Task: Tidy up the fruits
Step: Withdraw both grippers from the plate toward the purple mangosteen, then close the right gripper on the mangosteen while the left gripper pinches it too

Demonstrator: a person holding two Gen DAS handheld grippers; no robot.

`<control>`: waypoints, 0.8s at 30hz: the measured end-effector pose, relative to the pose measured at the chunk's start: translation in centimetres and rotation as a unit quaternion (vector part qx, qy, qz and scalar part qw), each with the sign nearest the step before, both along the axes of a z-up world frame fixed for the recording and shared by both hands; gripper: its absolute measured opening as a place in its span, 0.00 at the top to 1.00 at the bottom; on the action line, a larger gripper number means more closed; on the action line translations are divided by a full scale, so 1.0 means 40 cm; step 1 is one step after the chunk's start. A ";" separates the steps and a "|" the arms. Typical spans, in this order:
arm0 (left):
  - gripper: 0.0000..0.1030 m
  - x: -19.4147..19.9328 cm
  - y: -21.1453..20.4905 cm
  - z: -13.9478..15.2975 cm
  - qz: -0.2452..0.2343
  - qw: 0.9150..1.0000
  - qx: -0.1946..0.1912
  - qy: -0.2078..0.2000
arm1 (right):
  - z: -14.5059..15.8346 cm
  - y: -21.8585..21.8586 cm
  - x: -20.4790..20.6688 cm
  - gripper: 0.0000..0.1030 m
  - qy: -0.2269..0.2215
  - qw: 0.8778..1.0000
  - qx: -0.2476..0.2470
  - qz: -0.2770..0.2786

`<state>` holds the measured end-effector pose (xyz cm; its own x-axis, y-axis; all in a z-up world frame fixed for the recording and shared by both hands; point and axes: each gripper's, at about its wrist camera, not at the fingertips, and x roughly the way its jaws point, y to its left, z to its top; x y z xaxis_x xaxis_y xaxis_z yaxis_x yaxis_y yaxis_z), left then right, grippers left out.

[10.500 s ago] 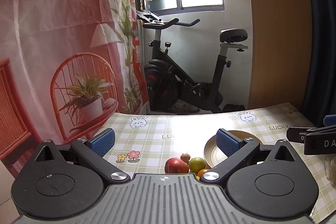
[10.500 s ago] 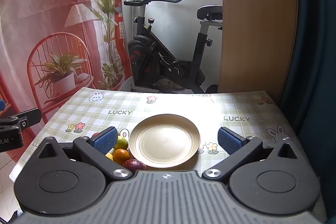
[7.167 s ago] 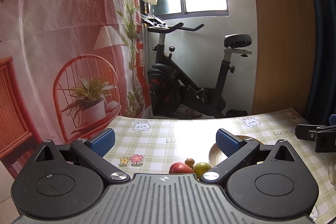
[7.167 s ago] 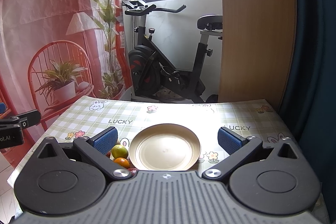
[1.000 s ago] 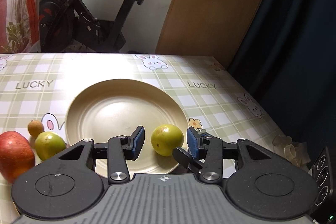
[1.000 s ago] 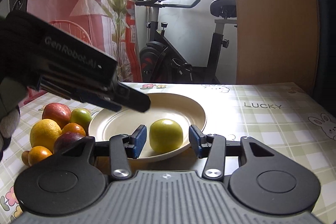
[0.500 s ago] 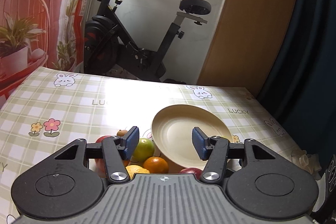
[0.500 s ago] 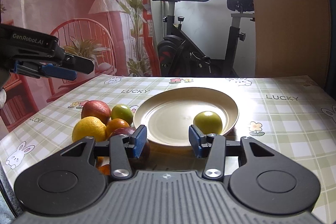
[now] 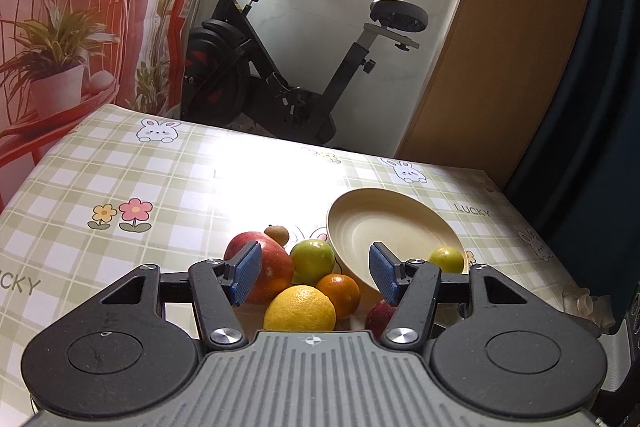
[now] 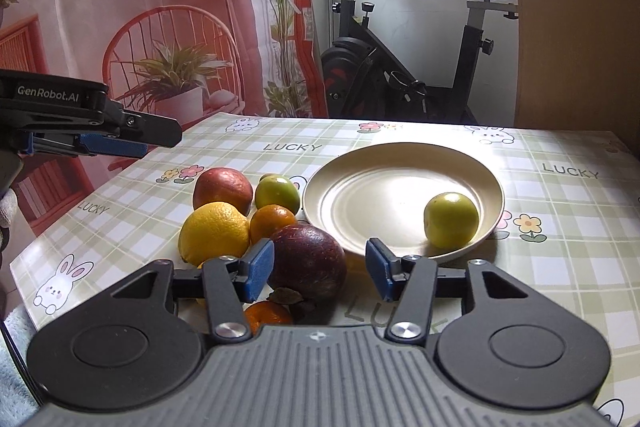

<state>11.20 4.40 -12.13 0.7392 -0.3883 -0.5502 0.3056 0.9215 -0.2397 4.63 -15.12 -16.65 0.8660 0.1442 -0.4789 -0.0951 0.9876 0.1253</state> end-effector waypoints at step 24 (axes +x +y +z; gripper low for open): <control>0.36 0.020 -0.145 -0.134 -0.132 0.989 0.024 0.055 | -0.087 -0.001 0.076 0.42 0.068 0.997 0.041 0.023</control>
<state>12.02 -1.39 -17.48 0.5495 -0.5313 -0.6448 0.5115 0.8242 -0.2432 7.67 -15.16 -20.11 0.7861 0.2251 -0.5757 -0.1165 0.9686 0.2197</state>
